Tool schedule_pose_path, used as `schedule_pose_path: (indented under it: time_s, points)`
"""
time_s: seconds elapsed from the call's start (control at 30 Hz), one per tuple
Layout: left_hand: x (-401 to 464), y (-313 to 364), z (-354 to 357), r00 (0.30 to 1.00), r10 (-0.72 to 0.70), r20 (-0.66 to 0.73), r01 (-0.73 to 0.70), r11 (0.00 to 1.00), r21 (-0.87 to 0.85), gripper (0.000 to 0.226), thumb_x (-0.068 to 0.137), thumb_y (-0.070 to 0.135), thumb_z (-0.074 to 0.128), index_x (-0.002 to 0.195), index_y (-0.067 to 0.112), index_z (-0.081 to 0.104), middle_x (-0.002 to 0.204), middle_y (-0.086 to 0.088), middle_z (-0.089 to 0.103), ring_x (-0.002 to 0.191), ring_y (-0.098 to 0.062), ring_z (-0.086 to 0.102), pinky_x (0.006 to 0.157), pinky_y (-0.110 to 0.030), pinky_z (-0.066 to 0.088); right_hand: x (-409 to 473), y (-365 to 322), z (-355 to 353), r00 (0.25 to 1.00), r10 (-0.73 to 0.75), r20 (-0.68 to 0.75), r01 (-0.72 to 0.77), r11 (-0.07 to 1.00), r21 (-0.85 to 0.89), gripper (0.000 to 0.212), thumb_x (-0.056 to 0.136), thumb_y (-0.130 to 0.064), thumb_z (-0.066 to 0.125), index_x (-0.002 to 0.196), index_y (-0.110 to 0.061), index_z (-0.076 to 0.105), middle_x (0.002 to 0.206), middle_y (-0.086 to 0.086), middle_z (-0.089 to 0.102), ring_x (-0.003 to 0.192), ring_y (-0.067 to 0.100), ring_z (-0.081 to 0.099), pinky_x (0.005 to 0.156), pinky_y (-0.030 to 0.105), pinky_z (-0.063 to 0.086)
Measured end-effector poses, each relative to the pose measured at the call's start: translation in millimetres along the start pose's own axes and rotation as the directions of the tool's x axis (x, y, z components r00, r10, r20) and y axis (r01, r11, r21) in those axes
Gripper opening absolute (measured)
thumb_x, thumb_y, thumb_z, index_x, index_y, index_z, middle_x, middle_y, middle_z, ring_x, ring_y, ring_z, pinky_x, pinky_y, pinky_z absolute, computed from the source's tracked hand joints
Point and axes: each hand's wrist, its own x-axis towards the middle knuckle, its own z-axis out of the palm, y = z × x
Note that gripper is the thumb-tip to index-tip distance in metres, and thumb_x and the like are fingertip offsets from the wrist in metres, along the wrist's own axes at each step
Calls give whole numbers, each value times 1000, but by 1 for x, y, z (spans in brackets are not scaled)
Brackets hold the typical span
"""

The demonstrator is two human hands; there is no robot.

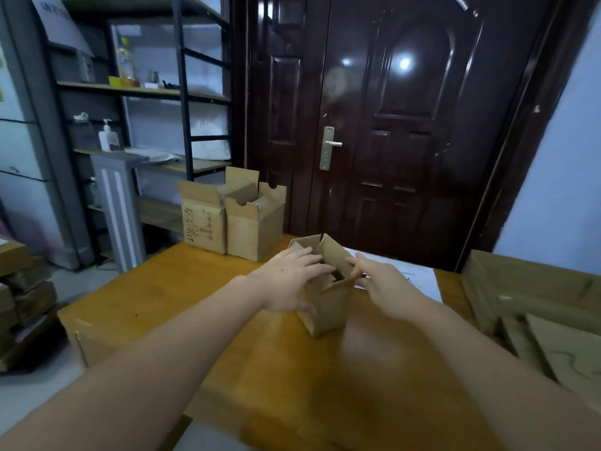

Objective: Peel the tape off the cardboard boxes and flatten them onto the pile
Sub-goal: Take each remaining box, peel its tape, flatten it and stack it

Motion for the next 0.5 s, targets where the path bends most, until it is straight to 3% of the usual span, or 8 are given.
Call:
schedule_pose_path:
  time_s: [0.07, 0.13, 0.27, 0.33, 0.4, 0.5]
  points:
    - [-7, 24, 2, 998, 27, -50, -27, 1000, -13, 85, 92, 55, 68, 161, 38, 23, 169, 0, 22, 157, -24, 11, 128, -47, 10, -29, 2, -9, 1000, 3, -25, -3, 1000, 4, 42, 100, 1, 52, 86, -39, 54, 151, -2, 52, 149, 12, 33, 110, 29, 36]
    - [-10, 49, 4, 994, 34, -102, -36, 999, -17, 81, 93, 52, 68, 161, 37, 26, 167, 1, 27, 155, -23, 17, 128, -45, 14, -51, 5, -16, 998, 15, -59, -15, 1000, -9, 42, 101, -2, 53, 85, -41, 53, 153, -5, 50, 150, 10, 31, 110, 27, 33]
    - [-11, 89, 9, 975, 10, -224, -12, 1000, -10, 77, 90, 59, 67, 156, 37, 33, 156, 6, 41, 145, -19, 33, 122, -38, 25, -86, 8, -28, 988, 70, -140, -71, 997, -2, 25, 99, -13, 63, 113, -33, 64, 161, -11, 37, 147, 9, 33, 111, 24, 30]
    - [-8, 104, 11, 964, 3, -268, -1, 1000, 9, 73, 90, 65, 63, 153, 38, 39, 144, 6, 49, 136, -19, 40, 118, -37, 28, -98, 12, -29, 983, 96, -157, -96, 995, 3, 42, 97, -15, 64, 135, -33, 57, 165, -13, 25, 147, 6, 29, 113, 24, 29]
    - [-2, 119, 12, 953, -18, -304, 25, 1000, 18, 69, 90, 69, 58, 149, 37, 44, 135, 6, 51, 131, -20, 42, 118, -38, 28, -108, 14, -27, 972, 144, -188, -134, 989, 64, 64, 96, -15, 64, 152, -34, 39, 166, -12, 21, 151, 7, 24, 118, 30, 30]
    - [8, 138, 12, 936, -51, -349, 60, 998, 14, 67, 91, 72, 53, 147, 35, 47, 135, 6, 52, 130, -19, 42, 118, -38, 26, -122, 17, -22, 938, 281, -201, -252, 955, 157, 84, 94, -18, 64, 161, -31, 15, 166, -10, 23, 151, 14, 28, 120, 41, 34]
